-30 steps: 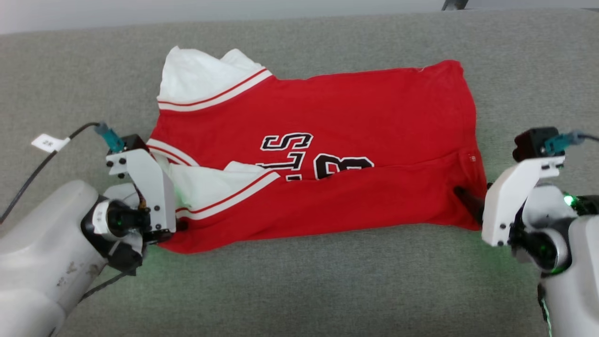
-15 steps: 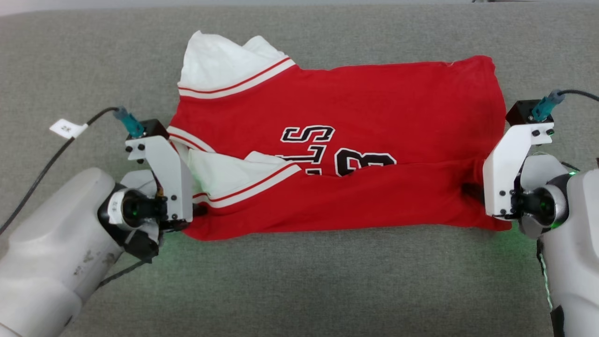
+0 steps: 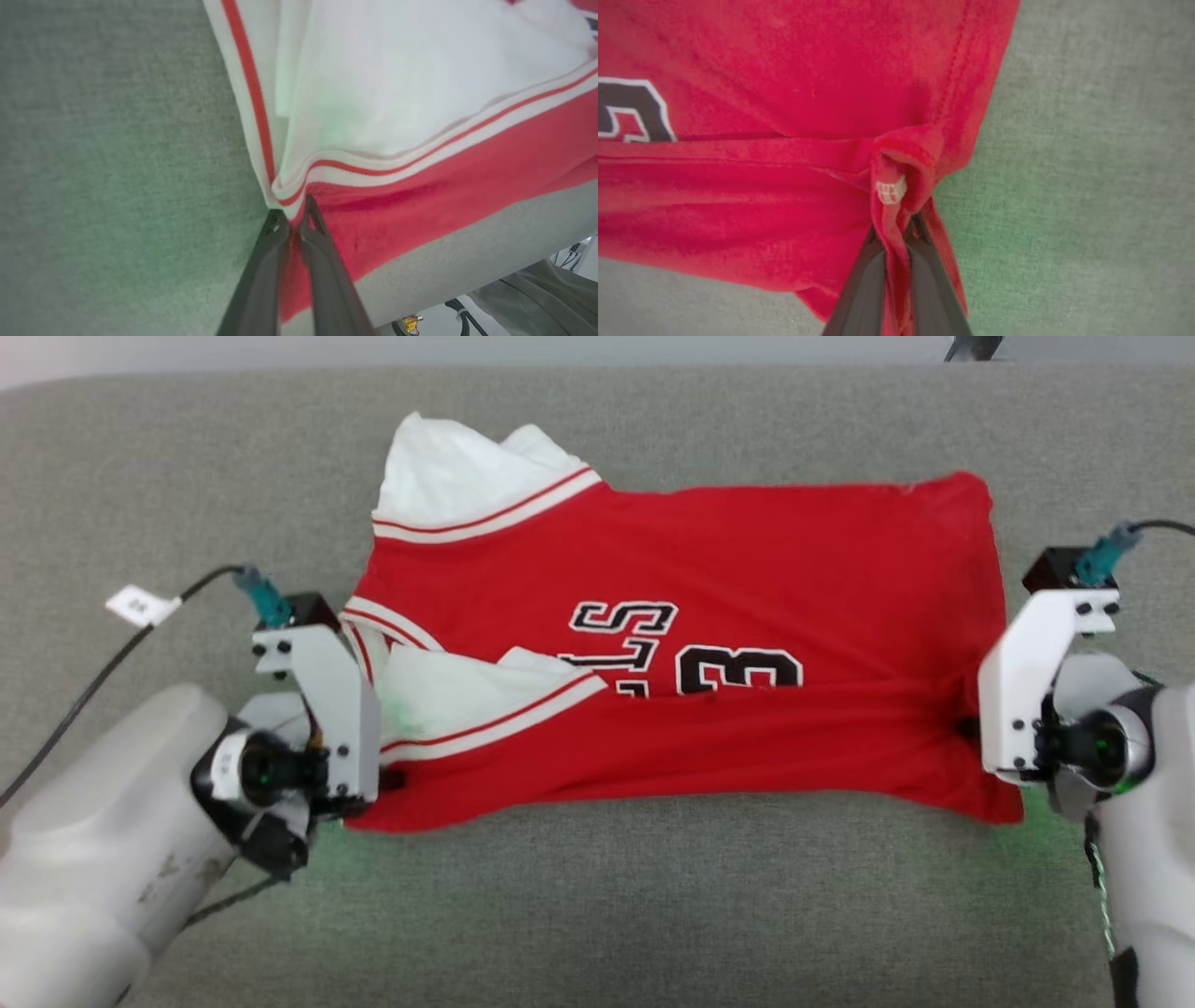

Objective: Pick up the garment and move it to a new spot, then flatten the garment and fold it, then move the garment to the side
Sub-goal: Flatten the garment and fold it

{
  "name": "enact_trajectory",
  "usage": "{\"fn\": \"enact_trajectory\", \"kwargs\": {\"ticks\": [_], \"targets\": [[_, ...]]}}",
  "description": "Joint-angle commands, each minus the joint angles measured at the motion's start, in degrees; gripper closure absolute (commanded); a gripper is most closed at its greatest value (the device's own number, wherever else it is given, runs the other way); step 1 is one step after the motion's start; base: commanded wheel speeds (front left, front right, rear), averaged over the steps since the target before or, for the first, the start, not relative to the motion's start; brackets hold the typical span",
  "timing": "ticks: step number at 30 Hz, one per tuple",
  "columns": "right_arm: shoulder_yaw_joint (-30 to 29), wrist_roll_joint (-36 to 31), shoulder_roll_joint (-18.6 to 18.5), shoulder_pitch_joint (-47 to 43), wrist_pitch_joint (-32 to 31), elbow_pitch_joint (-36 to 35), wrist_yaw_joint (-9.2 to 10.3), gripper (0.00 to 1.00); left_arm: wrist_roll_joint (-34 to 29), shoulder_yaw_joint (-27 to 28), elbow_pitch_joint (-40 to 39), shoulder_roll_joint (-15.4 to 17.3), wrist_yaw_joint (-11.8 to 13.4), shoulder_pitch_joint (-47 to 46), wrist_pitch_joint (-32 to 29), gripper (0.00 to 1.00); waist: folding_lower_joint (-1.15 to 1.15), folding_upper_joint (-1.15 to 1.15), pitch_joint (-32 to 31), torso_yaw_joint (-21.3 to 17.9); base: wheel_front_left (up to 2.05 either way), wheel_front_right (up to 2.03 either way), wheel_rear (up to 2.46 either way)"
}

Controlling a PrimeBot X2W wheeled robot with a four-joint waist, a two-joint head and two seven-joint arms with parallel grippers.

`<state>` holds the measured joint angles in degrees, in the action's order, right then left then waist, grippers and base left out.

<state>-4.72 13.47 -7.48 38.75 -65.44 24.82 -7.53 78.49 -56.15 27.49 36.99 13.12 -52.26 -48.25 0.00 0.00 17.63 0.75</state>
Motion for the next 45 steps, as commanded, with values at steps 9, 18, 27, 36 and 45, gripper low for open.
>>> {"fn": "enact_trajectory", "kwargs": {"ticks": [9,18,27,36,45], "targets": [[-1.2,1.2,-3.2,-5.2,-2.8,-3.7,0.09,1.00,0.2,-0.9,-5.6,5.5,3.7,5.0,-1.8,1.00,0.00,0.00,-3.8,0.2,0.00,0.00,0.00],[-1.2,3.0,-3.9,-8.6,-7.4,-9.1,0.08,1.00,0.8,-0.8,-14.4,9.2,8.5,8.0,-2.7,1.00,0.00,0.00,-4.4,0.8,0.00,0.00,0.00],[-1.6,1.4,-1.4,-10.2,-6.6,-8.8,0.08,1.00,0.5,-1.5,-12.8,6.1,7.1,9.8,-0.2,1.00,0.00,0.00,-2.6,0.7,0.00,0.00,0.00],[-0.6,-0.2,0.5,-9.1,-5.4,-4.9,0.08,1.00,-0.3,-1.6,-4.0,1.5,3.4,8.2,2.9,1.00,0.00,0.00,-2.3,0.1,0.00,0.00,0.00],[-1.2,-0.5,0.7,-8.4,-3.9,-3.1,0.08,1.00,-3.4,-1.8,-7.0,5.4,4.5,2.0,-1.0,0.00,0.00,0.00,-2.8,0.6,0.00,0.00,0.00]]}}
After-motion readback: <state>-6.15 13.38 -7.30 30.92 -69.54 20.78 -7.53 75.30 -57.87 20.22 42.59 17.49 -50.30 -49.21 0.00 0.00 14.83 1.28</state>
